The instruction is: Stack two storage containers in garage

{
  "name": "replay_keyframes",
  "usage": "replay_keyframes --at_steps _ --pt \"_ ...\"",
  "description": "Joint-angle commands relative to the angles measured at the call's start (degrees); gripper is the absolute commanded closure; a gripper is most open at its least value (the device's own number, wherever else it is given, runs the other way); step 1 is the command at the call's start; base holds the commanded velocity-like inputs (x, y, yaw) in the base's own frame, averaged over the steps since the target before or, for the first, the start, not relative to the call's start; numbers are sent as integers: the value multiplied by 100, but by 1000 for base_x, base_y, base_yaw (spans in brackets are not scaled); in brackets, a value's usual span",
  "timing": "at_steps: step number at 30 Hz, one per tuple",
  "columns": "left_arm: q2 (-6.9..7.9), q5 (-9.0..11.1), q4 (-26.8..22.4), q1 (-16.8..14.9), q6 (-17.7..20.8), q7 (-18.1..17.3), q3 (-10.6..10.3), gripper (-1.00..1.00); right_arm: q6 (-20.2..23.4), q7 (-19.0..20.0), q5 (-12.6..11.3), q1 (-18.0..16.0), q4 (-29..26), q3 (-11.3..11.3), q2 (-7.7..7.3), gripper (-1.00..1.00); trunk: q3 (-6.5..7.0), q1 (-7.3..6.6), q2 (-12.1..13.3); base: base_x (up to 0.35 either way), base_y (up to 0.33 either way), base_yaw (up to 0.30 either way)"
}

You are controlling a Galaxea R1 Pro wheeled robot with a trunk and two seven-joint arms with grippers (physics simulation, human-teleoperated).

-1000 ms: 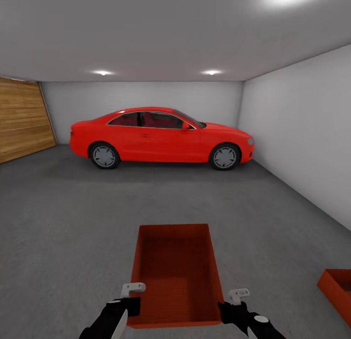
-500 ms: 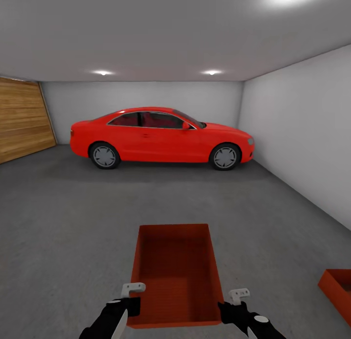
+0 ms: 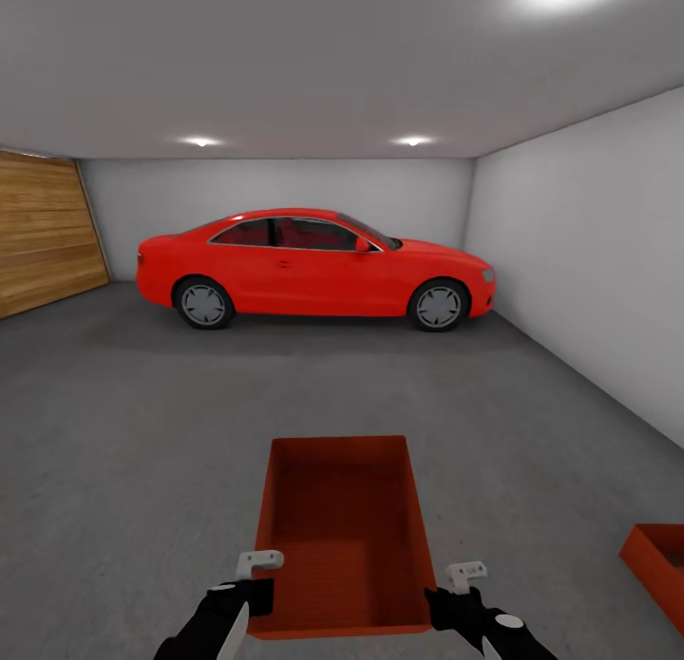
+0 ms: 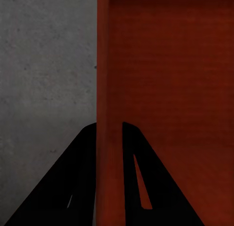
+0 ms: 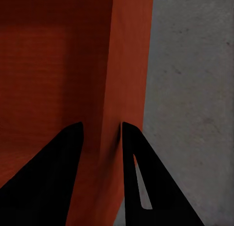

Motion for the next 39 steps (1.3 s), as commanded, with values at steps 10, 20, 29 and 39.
replay_keyframes --at_steps 10,20,29,39 --pt "-31 63 -25 -9 -149 30 74 100 -8 10 -58 2 16 106 63 100 -13 3 -12 73 0 0" --pt "-23 63 -25 -10 -151 29 74 100 -8 11 -59 2 16 106 63 100 -13 3 -12 243 0 0" --pt "-23 63 -25 -9 -143 28 74 100 -8 11 -59 2 16 106 63 100 -13 3 -12 18 0 0" --pt "-27 63 -25 -10 -149 28 74 100 -8 11 -59 2 16 106 63 100 -13 3 -12 174 0 0"
